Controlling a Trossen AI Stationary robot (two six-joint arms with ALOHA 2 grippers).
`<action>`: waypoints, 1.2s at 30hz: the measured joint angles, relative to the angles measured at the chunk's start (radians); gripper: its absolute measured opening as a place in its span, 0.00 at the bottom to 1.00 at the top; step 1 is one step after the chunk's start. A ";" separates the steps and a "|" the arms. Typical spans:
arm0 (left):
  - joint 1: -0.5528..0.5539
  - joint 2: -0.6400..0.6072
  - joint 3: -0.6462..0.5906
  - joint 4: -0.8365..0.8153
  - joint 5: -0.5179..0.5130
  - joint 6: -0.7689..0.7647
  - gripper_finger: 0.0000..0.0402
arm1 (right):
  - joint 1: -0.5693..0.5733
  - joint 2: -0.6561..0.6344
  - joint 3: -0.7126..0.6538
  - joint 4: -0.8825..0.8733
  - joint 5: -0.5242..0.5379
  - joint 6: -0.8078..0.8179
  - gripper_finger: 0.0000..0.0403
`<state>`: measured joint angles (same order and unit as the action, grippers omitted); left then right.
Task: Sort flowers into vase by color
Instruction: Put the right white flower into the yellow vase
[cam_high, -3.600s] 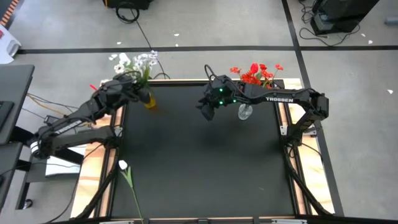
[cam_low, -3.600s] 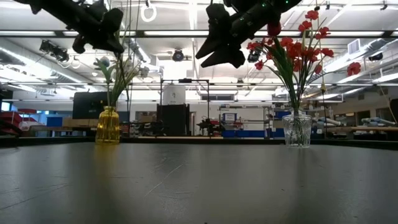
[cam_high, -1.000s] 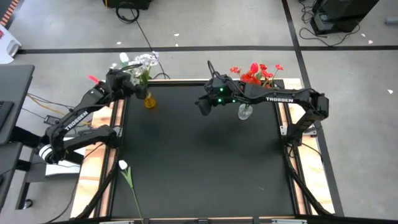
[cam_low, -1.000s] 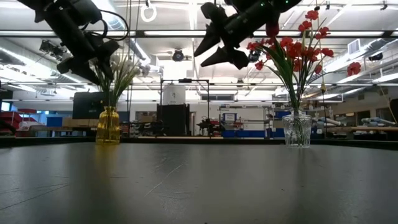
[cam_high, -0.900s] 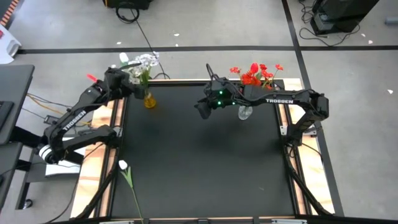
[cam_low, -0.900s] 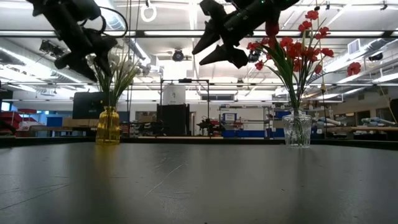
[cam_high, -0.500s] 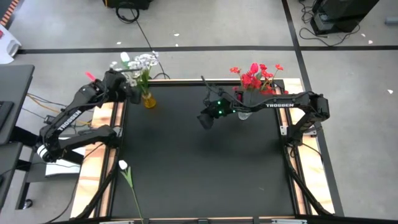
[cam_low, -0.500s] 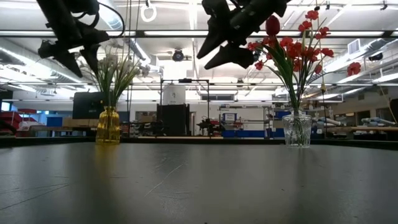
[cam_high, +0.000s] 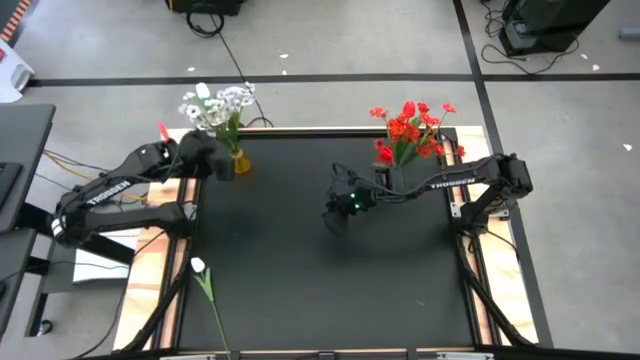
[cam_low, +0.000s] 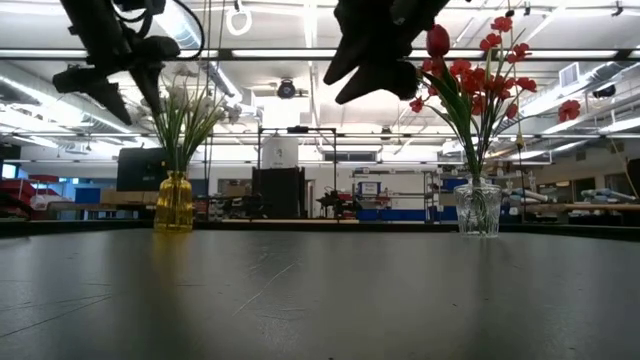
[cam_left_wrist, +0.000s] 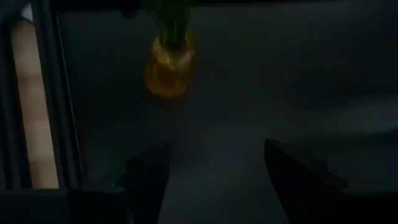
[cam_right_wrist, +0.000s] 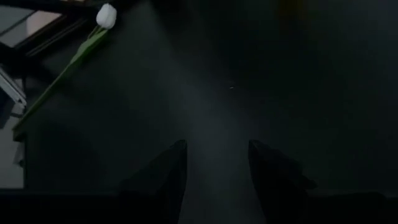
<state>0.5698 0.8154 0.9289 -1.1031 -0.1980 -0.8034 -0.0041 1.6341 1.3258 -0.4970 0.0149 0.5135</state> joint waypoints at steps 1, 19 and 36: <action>-0.027 0.000 -0.003 -0.017 -0.012 -0.029 0.66 | 0.010 0.000 0.000 0.000 0.011 0.000 0.45; -0.764 0.130 -0.004 -0.095 -0.045 -0.750 0.55 | 0.172 0.000 0.000 -0.110 0.058 0.008 0.45; -1.241 0.454 -0.005 0.212 0.117 -1.386 0.54 | 0.213 0.000 -0.081 0.043 -0.016 -0.008 0.45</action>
<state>-0.6710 1.2695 0.9241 -0.8911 -0.0807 -2.1898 0.2089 1.6341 1.2450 -0.4539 -0.0013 0.5058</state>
